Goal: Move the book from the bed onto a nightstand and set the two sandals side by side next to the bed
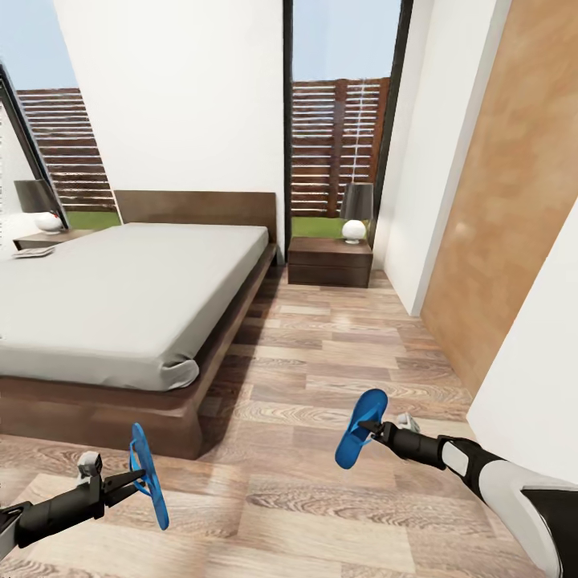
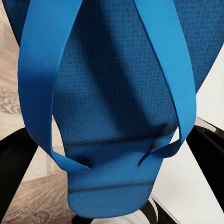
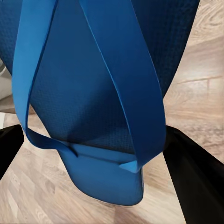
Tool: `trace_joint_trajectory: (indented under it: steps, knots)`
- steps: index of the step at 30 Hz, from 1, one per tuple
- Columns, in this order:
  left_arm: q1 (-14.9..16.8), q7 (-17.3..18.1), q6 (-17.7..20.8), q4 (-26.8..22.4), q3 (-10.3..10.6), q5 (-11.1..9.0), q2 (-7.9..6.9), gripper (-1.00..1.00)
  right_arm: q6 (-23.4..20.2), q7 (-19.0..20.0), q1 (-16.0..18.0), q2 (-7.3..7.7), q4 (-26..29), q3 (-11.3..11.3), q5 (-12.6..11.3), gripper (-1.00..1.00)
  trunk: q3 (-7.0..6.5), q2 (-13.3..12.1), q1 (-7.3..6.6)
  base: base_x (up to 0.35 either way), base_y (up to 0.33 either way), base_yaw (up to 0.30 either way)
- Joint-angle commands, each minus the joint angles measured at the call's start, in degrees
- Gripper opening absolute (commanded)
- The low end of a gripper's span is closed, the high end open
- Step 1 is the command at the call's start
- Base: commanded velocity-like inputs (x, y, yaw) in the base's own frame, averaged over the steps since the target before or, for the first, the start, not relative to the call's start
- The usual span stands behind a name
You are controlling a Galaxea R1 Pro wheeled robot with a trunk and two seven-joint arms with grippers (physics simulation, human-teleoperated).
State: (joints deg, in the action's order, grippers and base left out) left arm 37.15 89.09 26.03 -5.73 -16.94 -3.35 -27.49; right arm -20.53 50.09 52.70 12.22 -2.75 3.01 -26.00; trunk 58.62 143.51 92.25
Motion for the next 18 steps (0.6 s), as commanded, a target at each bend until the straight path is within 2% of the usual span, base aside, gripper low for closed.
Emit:
trace_joint_trajectory:
  steps: [1, 12, 18]
  knots:
    - [0.0, 0.2, 0.6, 0.0, 0.3, -0.3, -0.02, -1.0, -0.4, 0.0, 0.1, -0.03, -0.1, 0.4, -0.6, -1.0, 0.06, 0.0, -0.01, 0.003, 0.0, 0.122]
    - [0.0, 0.1, 0.6, 0.0, 0.3, -0.3, -0.02, -1.0, -0.3, 0.2, 0.1, -0.26, -0.1, 0.4, -0.7, -1.0, 0.06, 0.0, -0.01, 0.001, -0.002, 0.213]
    - [0.0, 0.1, 0.6, 0.0, 0.3, -0.4, -0.02, -1.0, -0.2, 0.3, 0.0, -0.27, -0.1, 0.5, -0.7, -1.0, 0.06, 0.0, -0.01, 0.0, -0.102, 0.233]
